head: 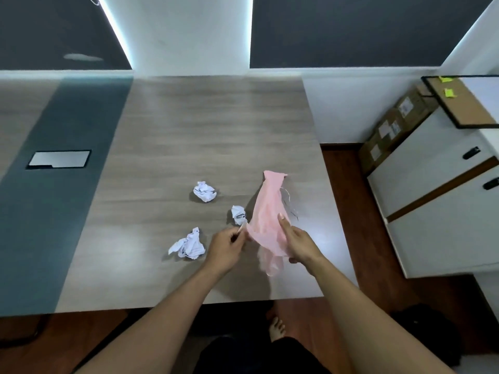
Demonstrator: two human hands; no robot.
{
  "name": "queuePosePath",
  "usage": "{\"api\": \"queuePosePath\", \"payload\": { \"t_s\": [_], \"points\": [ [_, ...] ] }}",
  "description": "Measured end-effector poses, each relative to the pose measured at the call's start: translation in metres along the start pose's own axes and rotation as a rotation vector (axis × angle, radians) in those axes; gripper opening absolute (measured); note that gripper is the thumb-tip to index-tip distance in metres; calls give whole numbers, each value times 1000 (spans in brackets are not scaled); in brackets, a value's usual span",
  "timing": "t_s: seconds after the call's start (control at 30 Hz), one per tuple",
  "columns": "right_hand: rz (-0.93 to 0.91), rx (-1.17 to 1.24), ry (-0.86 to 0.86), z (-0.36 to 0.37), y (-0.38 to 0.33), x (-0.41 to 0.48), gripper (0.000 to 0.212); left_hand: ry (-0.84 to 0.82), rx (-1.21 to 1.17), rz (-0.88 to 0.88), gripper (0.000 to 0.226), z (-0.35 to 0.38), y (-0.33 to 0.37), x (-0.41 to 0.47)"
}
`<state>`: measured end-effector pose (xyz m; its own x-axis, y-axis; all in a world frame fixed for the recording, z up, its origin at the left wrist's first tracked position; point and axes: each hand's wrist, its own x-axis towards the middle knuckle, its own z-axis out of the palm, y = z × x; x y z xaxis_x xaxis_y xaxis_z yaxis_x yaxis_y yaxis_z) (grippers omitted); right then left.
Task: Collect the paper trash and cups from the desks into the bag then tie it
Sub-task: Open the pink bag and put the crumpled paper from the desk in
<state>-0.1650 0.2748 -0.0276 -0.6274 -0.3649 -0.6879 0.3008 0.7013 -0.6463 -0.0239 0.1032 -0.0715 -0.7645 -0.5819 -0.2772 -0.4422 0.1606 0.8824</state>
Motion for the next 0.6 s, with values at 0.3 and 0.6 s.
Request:
{"api": "queuePosePath", "payload": {
  "t_s": [0.3,0.6],
  "points": [
    [-370,-334,44,1,-17,-24,97,80,-185,-85,56,-31,11,34],
    [-417,5,312,-6,-49,-13,44,51,-207,-68,96,-29,30,55]
  ]
}}
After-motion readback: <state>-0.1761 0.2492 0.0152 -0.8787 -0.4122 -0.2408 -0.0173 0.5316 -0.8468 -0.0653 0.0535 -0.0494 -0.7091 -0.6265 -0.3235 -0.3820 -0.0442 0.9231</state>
